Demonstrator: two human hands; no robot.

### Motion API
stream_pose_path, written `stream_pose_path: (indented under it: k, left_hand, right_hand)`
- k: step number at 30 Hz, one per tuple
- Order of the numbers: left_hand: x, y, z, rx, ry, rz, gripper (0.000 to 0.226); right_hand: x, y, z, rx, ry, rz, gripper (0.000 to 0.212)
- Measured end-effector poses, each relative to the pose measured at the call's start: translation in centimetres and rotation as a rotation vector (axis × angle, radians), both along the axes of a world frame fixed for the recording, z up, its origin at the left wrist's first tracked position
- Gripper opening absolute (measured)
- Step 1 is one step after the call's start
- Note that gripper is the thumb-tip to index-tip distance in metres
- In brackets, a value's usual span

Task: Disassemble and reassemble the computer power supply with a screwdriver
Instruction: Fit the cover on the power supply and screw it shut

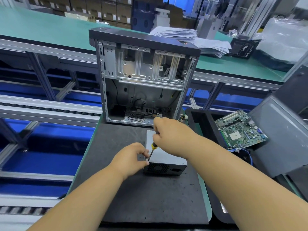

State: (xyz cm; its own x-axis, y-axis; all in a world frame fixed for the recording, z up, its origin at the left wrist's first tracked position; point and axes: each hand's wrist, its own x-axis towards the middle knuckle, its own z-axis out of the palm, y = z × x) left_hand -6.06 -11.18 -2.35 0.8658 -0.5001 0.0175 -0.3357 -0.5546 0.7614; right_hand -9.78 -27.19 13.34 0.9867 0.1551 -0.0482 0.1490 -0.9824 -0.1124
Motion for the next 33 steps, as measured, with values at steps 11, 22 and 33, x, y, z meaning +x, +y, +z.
stream_pose_path:
  k: [11,22,33]
  left_hand:
    - [-0.1,0.0,0.0,-0.041,0.014,-0.007,0.023]
    - [0.0,0.0,-0.1,-0.063,0.015,-0.004,0.026]
    - [0.0,0.0,-0.5,-0.056,-0.001,-0.002,0.023]
  right_hand:
    - [-0.1,0.0,-0.3,-0.217,-0.056,-0.061,0.033]
    - [0.1,0.3,-0.2,-0.356,-0.109,-0.027,0.045]
    - [0.2,0.4,0.2,-0.193,-0.017,0.067,0.037]
